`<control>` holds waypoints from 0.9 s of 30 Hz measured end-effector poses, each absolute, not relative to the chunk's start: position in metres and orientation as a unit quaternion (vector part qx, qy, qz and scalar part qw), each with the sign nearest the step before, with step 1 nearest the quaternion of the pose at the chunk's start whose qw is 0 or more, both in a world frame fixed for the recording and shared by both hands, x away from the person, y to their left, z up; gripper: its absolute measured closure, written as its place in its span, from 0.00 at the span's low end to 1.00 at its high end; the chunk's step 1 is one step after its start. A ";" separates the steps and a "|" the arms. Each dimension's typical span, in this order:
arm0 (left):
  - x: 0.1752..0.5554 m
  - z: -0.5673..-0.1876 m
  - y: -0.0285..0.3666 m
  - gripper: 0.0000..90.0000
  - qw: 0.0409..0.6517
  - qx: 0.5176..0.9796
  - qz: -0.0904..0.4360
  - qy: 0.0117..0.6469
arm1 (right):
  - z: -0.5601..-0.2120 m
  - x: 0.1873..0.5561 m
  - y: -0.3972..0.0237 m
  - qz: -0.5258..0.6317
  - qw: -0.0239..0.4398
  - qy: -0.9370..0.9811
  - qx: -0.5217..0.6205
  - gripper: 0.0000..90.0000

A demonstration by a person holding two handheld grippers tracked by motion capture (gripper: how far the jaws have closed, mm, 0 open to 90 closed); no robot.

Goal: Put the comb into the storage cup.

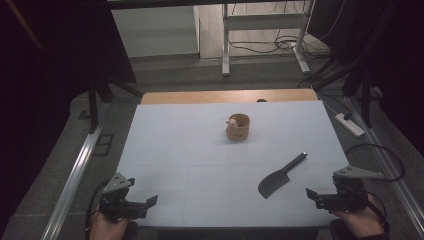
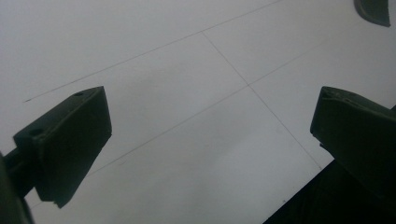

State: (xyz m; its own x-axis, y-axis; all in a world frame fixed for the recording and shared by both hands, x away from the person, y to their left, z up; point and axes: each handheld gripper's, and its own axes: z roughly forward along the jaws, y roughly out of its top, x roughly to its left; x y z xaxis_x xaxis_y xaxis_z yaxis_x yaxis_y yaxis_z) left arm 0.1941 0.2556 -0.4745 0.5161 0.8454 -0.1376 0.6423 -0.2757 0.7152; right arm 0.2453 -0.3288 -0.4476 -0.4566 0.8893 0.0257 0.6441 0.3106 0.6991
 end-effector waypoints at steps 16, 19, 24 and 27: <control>0.194 -0.475 0.256 0.00 0.374 0.787 0.131 0.473 | -0.448 0.246 -0.325 0.321 0.191 0.795 0.478 0.00; 0.194 -0.475 0.256 0.00 0.374 0.787 0.131 0.473 | -0.448 0.245 -0.325 0.321 0.191 0.796 0.476 0.00; 0.195 -0.475 0.256 0.00 0.374 0.789 0.129 0.471 | -0.448 0.245 -0.324 0.319 0.192 0.799 0.473 0.00; 0.195 -0.475 0.256 0.00 0.376 0.788 0.129 0.471 | -0.448 0.244 -0.325 0.321 0.192 0.798 0.473 0.00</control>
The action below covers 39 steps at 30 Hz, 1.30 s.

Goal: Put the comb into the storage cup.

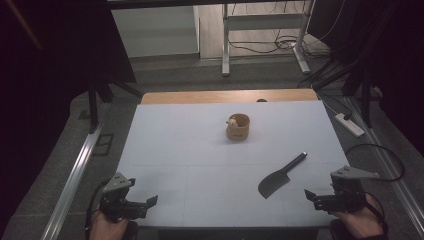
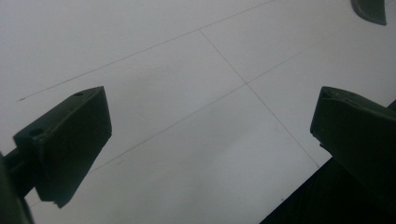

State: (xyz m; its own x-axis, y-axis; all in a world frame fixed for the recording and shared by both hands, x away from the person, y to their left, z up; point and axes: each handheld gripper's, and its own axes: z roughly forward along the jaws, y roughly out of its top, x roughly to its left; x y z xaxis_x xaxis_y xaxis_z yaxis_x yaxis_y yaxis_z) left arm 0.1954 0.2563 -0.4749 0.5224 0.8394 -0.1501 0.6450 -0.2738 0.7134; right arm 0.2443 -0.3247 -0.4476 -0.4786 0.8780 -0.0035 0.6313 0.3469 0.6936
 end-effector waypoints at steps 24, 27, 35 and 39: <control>0.195 -0.475 0.258 0.00 0.379 0.784 0.125 0.475 | -0.442 0.261 -0.325 0.341 0.172 0.806 0.453 0.00; 0.196 -0.475 0.258 0.00 0.380 0.784 0.125 0.475 | -0.442 0.264 -0.324 0.341 0.174 0.804 0.454 0.00; 0.196 -0.475 0.259 0.00 0.381 0.784 0.124 0.475 | -0.439 0.275 -0.322 0.340 0.174 0.808 0.448 0.00; 0.196 -0.475 0.259 0.00 0.381 0.783 0.123 0.475 | -0.442 0.279 -0.320 0.333 0.173 0.812 0.447 0.00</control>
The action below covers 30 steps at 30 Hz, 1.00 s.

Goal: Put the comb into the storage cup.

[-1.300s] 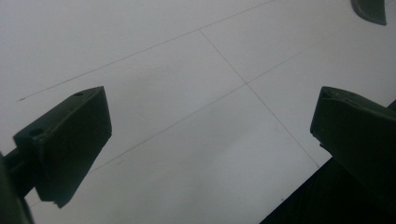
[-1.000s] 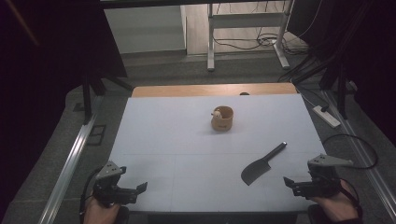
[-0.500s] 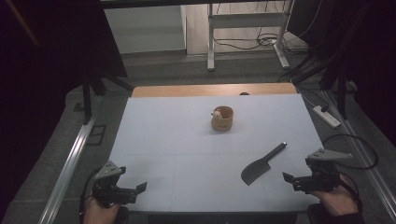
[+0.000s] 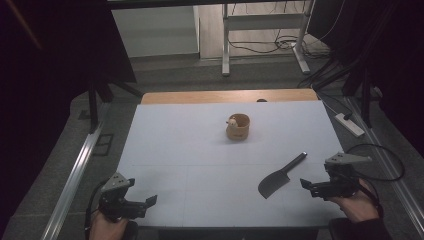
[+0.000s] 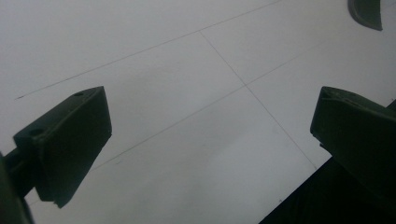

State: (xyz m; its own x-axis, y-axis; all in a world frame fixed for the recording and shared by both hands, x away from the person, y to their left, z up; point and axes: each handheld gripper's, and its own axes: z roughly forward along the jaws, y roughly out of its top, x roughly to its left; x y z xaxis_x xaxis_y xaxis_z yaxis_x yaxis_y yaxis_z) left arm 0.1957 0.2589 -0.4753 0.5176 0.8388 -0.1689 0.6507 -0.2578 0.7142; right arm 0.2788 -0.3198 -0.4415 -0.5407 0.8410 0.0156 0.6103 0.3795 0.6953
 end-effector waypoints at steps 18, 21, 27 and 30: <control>0.196 -0.475 0.259 0.00 0.384 0.782 0.121 0.475 | -0.440 0.299 -0.313 0.324 0.174 0.817 0.444 0.00; 0.196 -0.475 0.260 0.00 0.385 0.782 0.121 0.475 | -0.439 0.304 -0.310 0.322 0.176 0.817 0.444 0.00; 0.196 -0.475 0.260 0.00 0.385 0.782 0.121 0.475 | -0.439 0.311 -0.309 0.318 0.174 0.819 0.445 0.00; 0.196 -0.475 0.260 0.00 0.385 0.781 0.120 0.476 | -0.439 0.315 -0.308 0.313 0.174 0.820 0.446 0.00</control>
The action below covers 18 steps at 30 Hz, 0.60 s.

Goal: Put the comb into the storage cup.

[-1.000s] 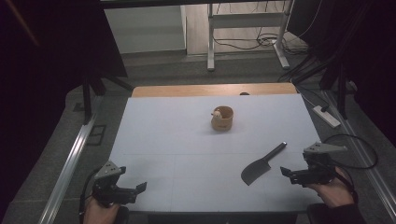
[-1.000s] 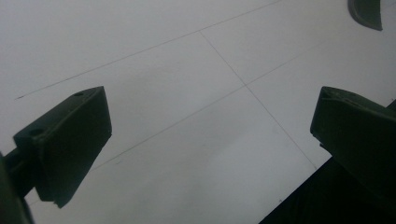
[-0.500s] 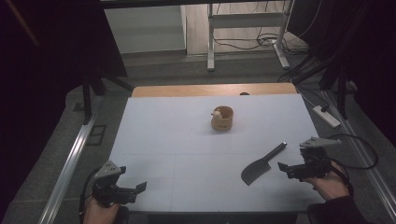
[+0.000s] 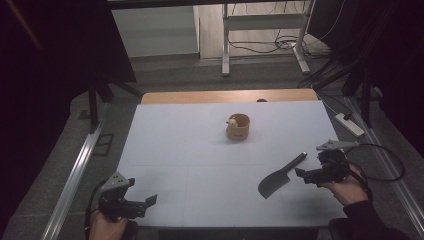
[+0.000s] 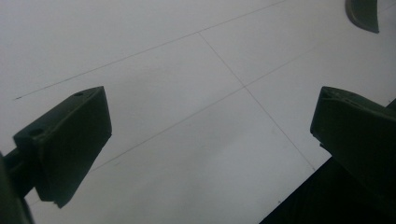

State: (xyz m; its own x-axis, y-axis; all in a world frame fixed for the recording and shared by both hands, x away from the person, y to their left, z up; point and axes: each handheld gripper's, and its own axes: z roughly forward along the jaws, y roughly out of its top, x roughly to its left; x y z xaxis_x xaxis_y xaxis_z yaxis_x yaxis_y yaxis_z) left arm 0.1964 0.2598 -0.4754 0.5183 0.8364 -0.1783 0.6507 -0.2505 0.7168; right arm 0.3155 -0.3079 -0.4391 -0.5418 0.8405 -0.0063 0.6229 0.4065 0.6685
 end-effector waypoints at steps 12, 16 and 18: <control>0.197 -0.476 0.260 0.00 0.385 0.782 0.119 0.475 | -0.439 0.333 -0.300 0.296 0.168 0.822 0.456 0.00; 0.197 -0.476 0.260 0.00 0.385 0.782 0.119 0.475 | -0.440 0.341 -0.297 0.292 0.167 0.824 0.456 0.00; 0.197 -0.476 0.260 0.00 0.386 0.782 0.119 0.475 | -0.441 0.344 -0.295 0.287 0.166 0.827 0.454 0.00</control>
